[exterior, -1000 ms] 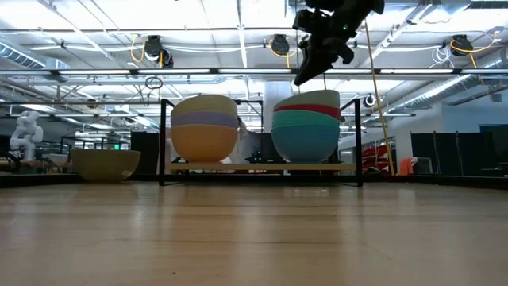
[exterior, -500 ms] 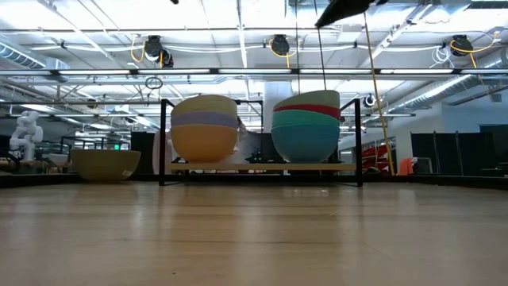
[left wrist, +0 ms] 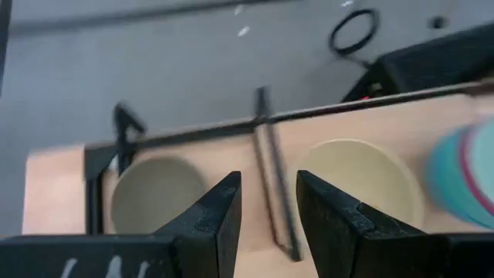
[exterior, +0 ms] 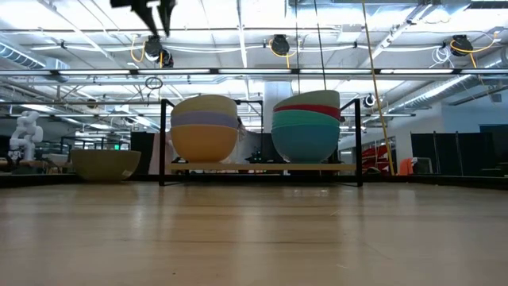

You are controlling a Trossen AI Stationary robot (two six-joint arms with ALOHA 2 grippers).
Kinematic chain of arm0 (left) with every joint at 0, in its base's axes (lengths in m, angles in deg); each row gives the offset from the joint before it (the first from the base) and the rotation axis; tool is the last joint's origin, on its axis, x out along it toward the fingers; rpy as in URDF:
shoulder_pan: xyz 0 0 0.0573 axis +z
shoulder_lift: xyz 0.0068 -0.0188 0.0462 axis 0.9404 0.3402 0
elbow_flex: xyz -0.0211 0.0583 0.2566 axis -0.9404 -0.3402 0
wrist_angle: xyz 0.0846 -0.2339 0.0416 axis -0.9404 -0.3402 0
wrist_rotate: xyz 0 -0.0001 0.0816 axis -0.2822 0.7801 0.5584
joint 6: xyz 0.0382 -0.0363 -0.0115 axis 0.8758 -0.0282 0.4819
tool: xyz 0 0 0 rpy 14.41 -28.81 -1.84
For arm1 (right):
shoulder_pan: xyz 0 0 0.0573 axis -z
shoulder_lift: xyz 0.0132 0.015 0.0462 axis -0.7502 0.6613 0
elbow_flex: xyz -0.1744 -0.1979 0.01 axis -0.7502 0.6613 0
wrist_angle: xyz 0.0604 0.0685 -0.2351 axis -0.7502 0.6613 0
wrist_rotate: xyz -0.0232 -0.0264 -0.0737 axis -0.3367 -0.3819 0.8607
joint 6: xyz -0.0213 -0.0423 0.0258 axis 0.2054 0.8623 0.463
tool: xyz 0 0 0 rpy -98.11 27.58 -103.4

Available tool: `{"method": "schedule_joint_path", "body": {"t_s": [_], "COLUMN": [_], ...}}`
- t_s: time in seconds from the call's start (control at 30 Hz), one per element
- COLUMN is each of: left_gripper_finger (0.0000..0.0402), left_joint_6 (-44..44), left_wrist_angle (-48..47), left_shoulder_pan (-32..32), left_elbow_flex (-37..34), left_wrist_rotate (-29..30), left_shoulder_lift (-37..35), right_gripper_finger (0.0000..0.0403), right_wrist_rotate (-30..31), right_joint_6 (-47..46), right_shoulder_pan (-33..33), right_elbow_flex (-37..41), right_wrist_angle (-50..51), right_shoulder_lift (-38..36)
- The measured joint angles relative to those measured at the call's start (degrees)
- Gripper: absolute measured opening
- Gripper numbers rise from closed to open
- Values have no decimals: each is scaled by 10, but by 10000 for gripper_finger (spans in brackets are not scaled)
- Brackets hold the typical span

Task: Place and stack bowls onto a shelf
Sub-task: Stack the gray bowl on top of the yellow bowl on the shelf

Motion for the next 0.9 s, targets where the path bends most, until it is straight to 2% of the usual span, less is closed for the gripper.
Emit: {"method": "schedule_joint_path", "body": {"t_s": [0.2, 0.3, 0.4, 0.63, 0.9], "left_gripper_finger": [131, 131, 131, 131, 131], "left_joint_6": [-30, -50, -21, 22, 132], "left_wrist_angle": [-2, -1, 0, 17, 53], "left_shoulder_pan": [107, 138, 162, 180, 177], "left_elbow_flex": [-119, -180, -238, -375, -463], "left_wrist_rotate": [-65, -96, -138, -150, -153], "left_shoulder_lift": [-26, -29, -28, -28, -28], "right_gripper_finger": [0, 0, 0, 0, 0], "right_wrist_rotate": [0, 0, 0, 0, 0], "right_joint_6": [0, 0, 2, 4, 4], "right_shoulder_pan": [-9, -11, -11, -11, -11], "right_elbow_flex": [0, 0, 0, 0, 0], "right_wrist_angle": [3, 4, 3, 3, 3], "right_shoulder_lift": [-12, -12, -12, -12, -12]}}
